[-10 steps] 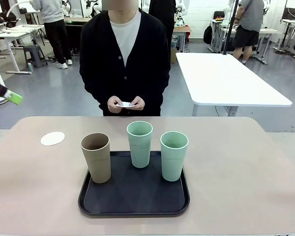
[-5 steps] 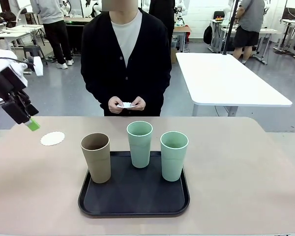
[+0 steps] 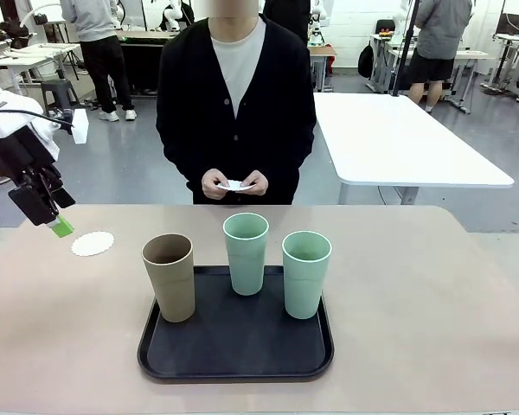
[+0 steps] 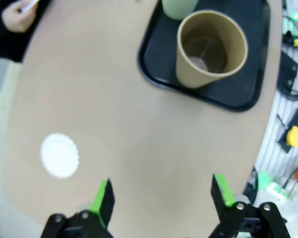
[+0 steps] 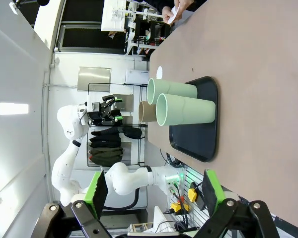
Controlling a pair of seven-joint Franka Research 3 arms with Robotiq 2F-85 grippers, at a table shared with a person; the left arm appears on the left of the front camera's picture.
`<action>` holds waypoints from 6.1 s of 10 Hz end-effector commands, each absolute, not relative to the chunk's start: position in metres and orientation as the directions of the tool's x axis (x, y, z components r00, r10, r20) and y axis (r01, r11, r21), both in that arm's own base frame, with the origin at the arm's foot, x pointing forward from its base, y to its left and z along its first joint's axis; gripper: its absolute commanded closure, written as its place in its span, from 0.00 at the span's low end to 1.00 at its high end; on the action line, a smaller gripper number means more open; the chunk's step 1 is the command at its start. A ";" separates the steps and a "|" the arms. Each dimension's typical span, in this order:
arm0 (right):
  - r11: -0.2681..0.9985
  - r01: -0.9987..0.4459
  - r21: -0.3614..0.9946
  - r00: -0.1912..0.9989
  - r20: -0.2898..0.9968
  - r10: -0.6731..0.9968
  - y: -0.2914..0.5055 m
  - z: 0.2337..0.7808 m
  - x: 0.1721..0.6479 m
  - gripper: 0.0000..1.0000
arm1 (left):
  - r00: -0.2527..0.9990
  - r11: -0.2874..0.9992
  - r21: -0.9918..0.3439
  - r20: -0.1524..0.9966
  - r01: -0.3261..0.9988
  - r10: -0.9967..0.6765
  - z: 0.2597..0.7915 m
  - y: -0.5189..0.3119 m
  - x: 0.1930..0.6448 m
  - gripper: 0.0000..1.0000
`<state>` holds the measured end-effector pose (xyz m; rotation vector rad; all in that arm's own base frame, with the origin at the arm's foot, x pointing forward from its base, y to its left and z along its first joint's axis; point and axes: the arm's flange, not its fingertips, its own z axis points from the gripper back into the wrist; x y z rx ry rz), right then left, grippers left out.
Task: Place coasters on the table and set cups on them.
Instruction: Pick up one Reusable plastic cup and place it on a coaster set by the human.
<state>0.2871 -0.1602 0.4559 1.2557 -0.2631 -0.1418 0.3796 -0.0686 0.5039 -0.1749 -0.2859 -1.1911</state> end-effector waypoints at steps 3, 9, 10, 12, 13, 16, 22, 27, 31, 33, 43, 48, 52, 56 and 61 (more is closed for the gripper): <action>0.294 -0.043 0.955 0.961 0.120 -0.250 -0.160 0.455 0.287 0.00 | 0.240 0.285 0.097 0.329 0.953 -0.913 0.493 -0.057 0.395 0.00; 0.294 -0.043 0.955 0.961 0.120 -0.250 -0.160 0.455 0.287 0.00 | -0.324 -0.048 0.347 0.806 0.937 -0.495 0.413 -0.046 0.419 0.00; 0.294 -0.043 0.955 0.961 0.120 -0.250 -0.160 0.455 0.287 0.00 | -0.294 -0.059 0.301 0.844 0.952 -0.449 0.402 -0.041 0.415 0.00; 0.294 -0.043 0.955 0.961 0.120 -0.250 -0.160 0.455 0.287 0.00 | -0.243 -0.080 0.231 0.882 0.970 -0.404 0.382 -0.031 0.411 0.00; 0.294 -0.043 0.955 0.961 0.120 -0.250 -0.160 0.455 0.287 0.00 | -0.217 -0.081 0.202 0.889 0.976 -0.402 0.371 -0.029 0.410 0.00; 0.294 -0.043 0.955 0.961 0.120 -0.250 -0.160 0.455 0.287 0.00 | -0.175 -0.100 0.147 0.898 0.984 -0.402 0.343 -0.032 0.415 0.00; 0.294 -0.043 0.955 0.961 0.120 -0.250 -0.160 0.455 0.287 0.00 | -0.141 -0.114 0.103 0.901 0.988 -0.411 0.336 -0.044 0.414 0.00; 0.294 -0.043 0.955 0.961 0.120 -0.250 -0.160 0.455 0.287 0.00 | -0.148 -0.135 0.101 0.898 0.986 -0.415 0.332 -0.045 0.419 0.00; 0.294 -0.043 0.955 0.961 0.120 -0.250 -0.160 0.455 0.287 0.00 | -0.143 -0.087 0.122 0.946 0.989 -0.290 0.315 -0.055 0.419 0.00; 0.294 -0.043 0.955 0.961 0.120 -0.250 -0.160 0.455 0.287 0.00 | -0.128 -0.118 0.098 0.952 0.988 -0.280 0.302 -0.064 0.411 0.00; 0.294 -0.043 0.955 0.961 0.120 -0.250 -0.160 0.455 0.287 0.00 | -0.136 -0.159 0.106 0.971 0.982 -0.194 0.260 -0.094 0.427 0.00; 0.294 -0.043 0.955 0.961 0.120 -0.250 -0.160 0.455 0.287 0.00 | -0.125 -0.210 0.084 0.974 0.974 -0.190 0.254 -0.111 0.431 0.00; 0.294 -0.043 0.955 0.961 0.120 -0.250 -0.160 0.455 0.287 0.00 | -0.133 -0.232 0.085 0.971 0.969 -0.198 0.253 -0.125 0.429 0.00; 0.294 -0.043 0.955 0.961 0.120 -0.250 -0.160 0.455 0.287 0.00 | -0.114 -0.256 0.054 0.967 0.965 -0.226 0.251 -0.148 0.429 0.00; 0.294 -0.043 0.955 0.961 0.120 -0.250 -0.160 0.455 0.287 0.00 | -0.093 -0.279 0.026 0.968 0.960 -0.231 0.249 -0.160 0.432 0.58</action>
